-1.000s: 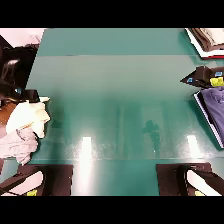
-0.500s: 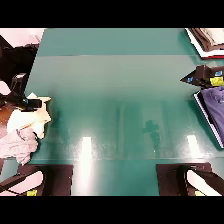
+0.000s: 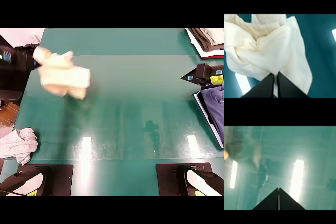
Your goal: Fold the shirts.
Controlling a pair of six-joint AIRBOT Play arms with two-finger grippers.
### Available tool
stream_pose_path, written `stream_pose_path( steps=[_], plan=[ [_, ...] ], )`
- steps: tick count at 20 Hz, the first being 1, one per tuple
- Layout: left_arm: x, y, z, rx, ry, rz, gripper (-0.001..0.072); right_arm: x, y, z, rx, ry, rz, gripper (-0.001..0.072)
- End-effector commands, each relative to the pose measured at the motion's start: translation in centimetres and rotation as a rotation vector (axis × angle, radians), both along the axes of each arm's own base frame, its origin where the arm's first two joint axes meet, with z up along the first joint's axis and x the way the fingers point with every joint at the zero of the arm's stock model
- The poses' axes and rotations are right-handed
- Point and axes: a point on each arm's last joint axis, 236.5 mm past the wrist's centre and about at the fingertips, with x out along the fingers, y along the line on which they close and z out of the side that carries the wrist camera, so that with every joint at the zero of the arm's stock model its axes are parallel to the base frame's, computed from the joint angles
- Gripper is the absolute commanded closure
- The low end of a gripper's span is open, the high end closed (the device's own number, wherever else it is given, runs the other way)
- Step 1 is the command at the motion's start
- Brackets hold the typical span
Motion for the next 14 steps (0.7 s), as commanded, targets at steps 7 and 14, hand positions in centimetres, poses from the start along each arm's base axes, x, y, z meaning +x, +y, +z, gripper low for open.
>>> stream_pose_path(
  steps=[7,14],
  plan=[
    [-2.9,-17.2,6.3,-0.08,-0.248,-0.486,0.0684,0.9,-0.3,0.5,0.0,-0.036,-0.023,0.0691],
    [6.8,-10.9,-9.4,0.01,0.186,-0.187,0.0158,0.8,-0.3,0.4,-0.001,-0.035,-0.023,0.0691]
  ],
)
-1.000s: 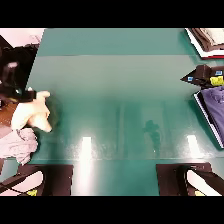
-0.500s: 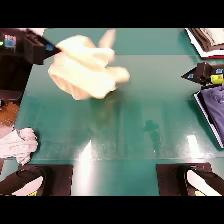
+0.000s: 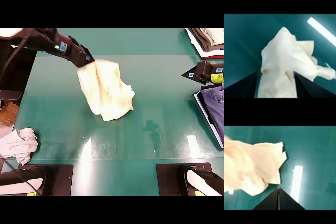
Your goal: Fold the shirts.
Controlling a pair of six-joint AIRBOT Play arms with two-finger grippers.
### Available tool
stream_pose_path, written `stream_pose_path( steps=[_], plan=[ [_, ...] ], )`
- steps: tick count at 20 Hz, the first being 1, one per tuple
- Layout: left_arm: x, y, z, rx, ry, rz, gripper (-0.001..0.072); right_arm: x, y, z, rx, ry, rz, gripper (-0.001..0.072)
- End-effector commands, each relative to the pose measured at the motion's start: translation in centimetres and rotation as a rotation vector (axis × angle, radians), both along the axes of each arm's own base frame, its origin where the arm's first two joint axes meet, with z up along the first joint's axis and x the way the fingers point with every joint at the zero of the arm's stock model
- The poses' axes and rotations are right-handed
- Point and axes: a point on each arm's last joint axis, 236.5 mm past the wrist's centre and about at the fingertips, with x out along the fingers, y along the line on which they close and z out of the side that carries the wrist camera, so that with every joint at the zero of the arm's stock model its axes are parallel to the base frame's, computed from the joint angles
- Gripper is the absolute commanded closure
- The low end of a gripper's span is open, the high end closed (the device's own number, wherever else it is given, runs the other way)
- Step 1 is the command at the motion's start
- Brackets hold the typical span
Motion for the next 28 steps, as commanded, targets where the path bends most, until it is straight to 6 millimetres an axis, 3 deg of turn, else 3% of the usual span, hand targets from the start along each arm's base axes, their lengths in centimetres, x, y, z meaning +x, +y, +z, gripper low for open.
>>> stream_pose_path(
  steps=[1,3,5,8,12,16,20,25,26,27,28],
  plan=[
    [2.0,4.7,-7.3,0.05,0.269,0.161,0.0158,0.0,0.0,0.0,0.0,-0.002,0.0,0.0691],
    [0.6,7.1,-10.0,0.054,0.414,0.193,0.0158,0.1,0.0,0.0,0.0,-0.003,-0.001,0.0691],
    [-1.8,7.8,-13.1,0.046,0.556,0.187,0.0158,0.2,-0.1,0.1,-0.001,-0.01,-0.005,0.0691],
    [-5.3,7.5,-19.1,0.047,0.722,0.177,0.0158,0.2,-0.1,0.1,0.0,-0.01,-0.006,0.0691],
    [-6.6,6.6,-25.1,-0.037,0.792,0.274,0.0157,0.2,-0.1,0.1,-0.001,-0.009,-0.006,0.0691],
    [-6.5,4.2,-26.1,-0.2,0.806,0.303,0.0158,0.2,-0.1,0.1,-0.001,-0.011,-0.007,0.0691],
    [-7.4,4.1,-27.1,-0.207,0.839,0.308,0.0158,0.6,-0.2,0.4,-0.001,-0.026,-0.017,0.0691],
    [-7.5,3.7,-27.0,-0.23,0.85,0.31,0.016,0.7,-0.3,0.4,-0.001,-0.031,-0.02,0.0691],
    [-7.3,3.5,-26.8,-0.245,0.851,0.311,0.0197,0.7,-0.3,0.4,-0.001,-0.031,-0.02,0.0691],
    [-7.2,3.3,-26.7,-0.253,0.848,0.311,0.0371,0.7,-0.3,0.4,-0.001,-0.031,-0.02,0.0691],
    [-7.1,3.1,-26.7,-0.248,0.831,0.298,0.0454,0.7,-0.3,0.4,-0.001,-0.031,-0.02,0.0691]
  ],
)
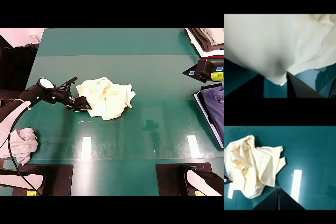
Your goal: Fold the shirts.
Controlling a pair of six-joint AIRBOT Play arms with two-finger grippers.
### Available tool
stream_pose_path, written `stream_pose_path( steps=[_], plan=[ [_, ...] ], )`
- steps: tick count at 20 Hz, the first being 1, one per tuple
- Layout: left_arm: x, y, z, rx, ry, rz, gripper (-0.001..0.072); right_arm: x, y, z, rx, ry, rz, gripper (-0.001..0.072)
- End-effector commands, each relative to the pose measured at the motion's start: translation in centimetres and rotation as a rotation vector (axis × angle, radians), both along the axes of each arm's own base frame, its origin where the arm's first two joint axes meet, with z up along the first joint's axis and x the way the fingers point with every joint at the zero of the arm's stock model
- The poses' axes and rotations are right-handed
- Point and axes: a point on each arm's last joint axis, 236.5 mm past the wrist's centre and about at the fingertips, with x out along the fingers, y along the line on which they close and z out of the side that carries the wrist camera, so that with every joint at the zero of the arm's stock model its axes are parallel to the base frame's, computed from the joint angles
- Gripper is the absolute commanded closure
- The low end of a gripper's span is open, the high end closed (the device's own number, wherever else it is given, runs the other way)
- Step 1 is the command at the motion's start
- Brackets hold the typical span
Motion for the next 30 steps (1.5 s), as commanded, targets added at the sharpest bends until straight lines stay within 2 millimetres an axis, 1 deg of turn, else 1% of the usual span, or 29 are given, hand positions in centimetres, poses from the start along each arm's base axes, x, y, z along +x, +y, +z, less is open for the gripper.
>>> stream_pose_path(
  steps=[1,4,5,6,8,9,11,12,13,14,15,16,17,18,19,20,21,24,26,28,30],
  plan=[
    [0.1,-0.9,0.2,-0.018,-0.025,-0.012,0.0452,0.0,0.0,0.0,0.0,-0.002,0.0,0.0691],
    [-0.3,-2.1,-0.1,-0.003,-0.043,-0.041,0.0453,0.0,0.0,0.0,0.001,-0.001,0.001,0.0691],
    [-0.4,-2.2,0.0,-0.003,-0.04,-0.045,0.051,0.0,0.1,0.0,0.001,0.0,0.001,0.0691],
    [-0.8,-2.2,0.1,-0.006,-0.031,-0.063,0.0679,-0.1,0.1,0.0,0.001,0.003,0.003,0.0691],
    [-2.1,-2.0,1.5,0.003,-0.007,-0.163,0.0685,-0.1,0.1,0.0,0.001,0.004,0.004,0.0691],
    [-2.5,-1.6,3.0,0.023,-0.02,-0.23,0.0686,-0.1,0.1,-0.1,0.001,0.005,0.005,0.0691],
    [-1.8,0.1,7.2,0.115,-0.127,-0.33,0.0686,-0.3,0.3,-0.3,0.01,0.015,0.009,0.069],
    [-1.3,1.4,9.8,0.179,-0.203,-0.361,0.0685,-0.5,0.4,-1.0,0.016,0.035,0.012,0.0689],
    [-0.6,2.9,12.6,0.261,-0.29,-0.38,0.0684,-0.8,0.5,-2.3,0.022,0.068,0.012,0.0684],
    [0.0,4.5,15.3,0.341,-0.371,-0.38,0.0684,-1.2,0.6,-3.9,0.031,0.103,0.009,0.0605],
    [0.8,6.3,18.1,0.429,-0.459,-0.362,0.0684,-1.5,1.0,-5.8,0.039,0.142,0.009,0.0423],
    [1.3,7.9,20.4,0.504,-0.531,-0.337,0.0684,-1.9,1.6,-7.8,0.054,0.184,0.015,0.0296],
    [1.7,9.3,22.6,0.57,-0.6,-0.305,0.0685,-2.3,2.8,-9.6,0.083,0.227,0.027,0.0261],
    [2.0,10.7,24.2,0.629,-0.652,-0.267,0.0684,-2.4,4.3,-11.4,0.124,0.266,0.046,0.0262],
    [2.2,11.7,25.3,0.667,-0.684,-0.229,0.0684,-2.3,5.7,-12.9,0.154,0.287,0.066,0.0262],
    [2.4,12.4,25.8,0.693,-0.691,-0.189,0.0684,-1.9,7.1,-14.5,0.178,0.305,0.082,0.0262],
    [2.4,12.7,25.9,0.702,-0.683,-0.166,0.0684,-1.3,8.3,-15.9,0.19,0.315,0.087,0.0263],
    [2.3,12.4,25.8,0.681,-0.668,-0.143,0.0684,0.7,11.5,-19.7,0.167,0.337,0.099,0.0263],
    [2.3,12.4,25.8,0.675,-0.659,-0.125,0.0684,2.1,13.2,-21.3,0.15,0.341,0.12,0.0262],
    [2.2,12.4,25.8,0.672,-0.652,-0.114,0.0684,3.7,14.4,-22.4,0.142,0.341,0.128,0.0263],
    [2.2,12.4,25.8,0.669,-0.651,-0.112,0.0684,4.7,15.3,-23.4,0.144,0.366,0.144,0.0263]
  ],
)
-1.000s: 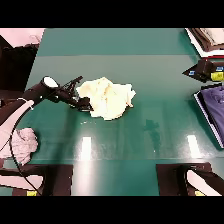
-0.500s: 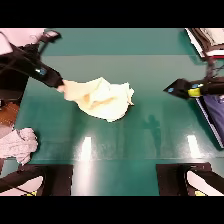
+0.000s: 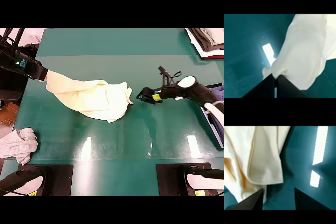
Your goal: Fold the shirts.
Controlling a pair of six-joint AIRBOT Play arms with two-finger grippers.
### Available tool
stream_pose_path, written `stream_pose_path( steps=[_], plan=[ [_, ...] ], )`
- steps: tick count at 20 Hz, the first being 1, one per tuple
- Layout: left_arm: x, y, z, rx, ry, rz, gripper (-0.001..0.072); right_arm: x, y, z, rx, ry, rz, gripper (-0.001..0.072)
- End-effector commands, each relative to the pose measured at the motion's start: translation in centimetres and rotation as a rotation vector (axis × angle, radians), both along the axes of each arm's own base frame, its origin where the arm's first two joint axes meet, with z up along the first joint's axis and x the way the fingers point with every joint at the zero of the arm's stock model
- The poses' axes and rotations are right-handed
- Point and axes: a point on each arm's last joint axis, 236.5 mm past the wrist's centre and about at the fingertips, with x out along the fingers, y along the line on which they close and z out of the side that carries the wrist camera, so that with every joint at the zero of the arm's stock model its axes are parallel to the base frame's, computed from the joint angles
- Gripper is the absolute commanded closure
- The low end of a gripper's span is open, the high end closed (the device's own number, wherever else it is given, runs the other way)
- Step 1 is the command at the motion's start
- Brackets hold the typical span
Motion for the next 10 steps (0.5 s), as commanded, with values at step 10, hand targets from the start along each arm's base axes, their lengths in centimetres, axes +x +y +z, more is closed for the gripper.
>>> stream_pose_path(
  steps=[10],
  plan=[
    [-0.1,-0.3,0.2,-0.023,-0.001,0.01,0.0684,-0.3,5.1,-4.5,0.131,0.256,0.115,0.0275]
  ],
)
